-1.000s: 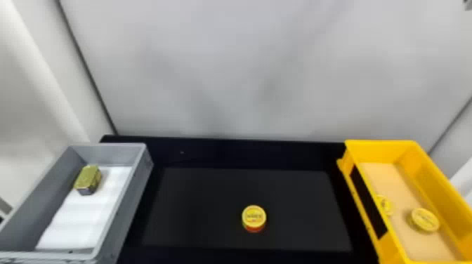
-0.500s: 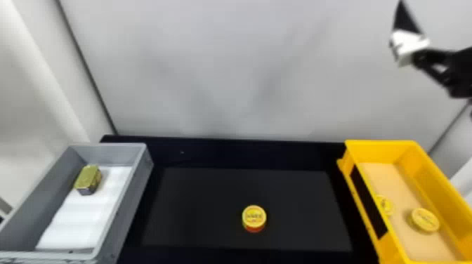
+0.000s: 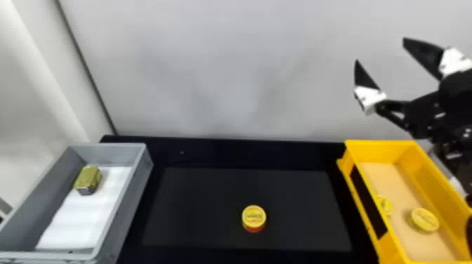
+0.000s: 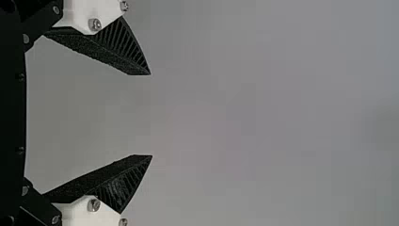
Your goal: Pick up the round yellow can and place it in the yellow rectangular box
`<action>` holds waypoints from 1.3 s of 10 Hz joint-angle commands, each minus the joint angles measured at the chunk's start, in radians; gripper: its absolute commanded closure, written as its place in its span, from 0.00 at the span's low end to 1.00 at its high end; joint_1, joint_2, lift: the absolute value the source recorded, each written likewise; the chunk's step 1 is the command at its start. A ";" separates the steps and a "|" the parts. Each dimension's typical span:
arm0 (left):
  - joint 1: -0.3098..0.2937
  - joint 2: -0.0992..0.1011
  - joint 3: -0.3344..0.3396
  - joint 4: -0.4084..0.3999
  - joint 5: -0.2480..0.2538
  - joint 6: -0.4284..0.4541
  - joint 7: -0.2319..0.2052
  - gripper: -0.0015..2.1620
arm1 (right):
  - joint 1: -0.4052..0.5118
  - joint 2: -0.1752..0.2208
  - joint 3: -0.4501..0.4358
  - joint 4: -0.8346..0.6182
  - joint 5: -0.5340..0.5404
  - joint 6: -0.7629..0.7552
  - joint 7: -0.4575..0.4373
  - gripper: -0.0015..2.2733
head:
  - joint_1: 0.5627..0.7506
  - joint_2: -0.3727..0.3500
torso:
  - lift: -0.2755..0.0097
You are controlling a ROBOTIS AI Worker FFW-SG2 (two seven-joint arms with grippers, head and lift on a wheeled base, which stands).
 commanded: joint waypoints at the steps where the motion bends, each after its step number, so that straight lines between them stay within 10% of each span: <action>1: 0.000 -0.003 0.008 0.003 -0.003 0.000 -0.002 0.01 | 0.020 -0.002 0.042 0.041 -0.008 -0.001 0.041 0.09 | 0.66 0.53 | 0.77; 13: -0.003 -0.003 0.025 0.026 -0.008 -0.006 -0.018 0.01 | 0.152 -0.033 0.156 0.224 0.119 0.120 0.167 0.08 | 0.66 0.53 | 0.77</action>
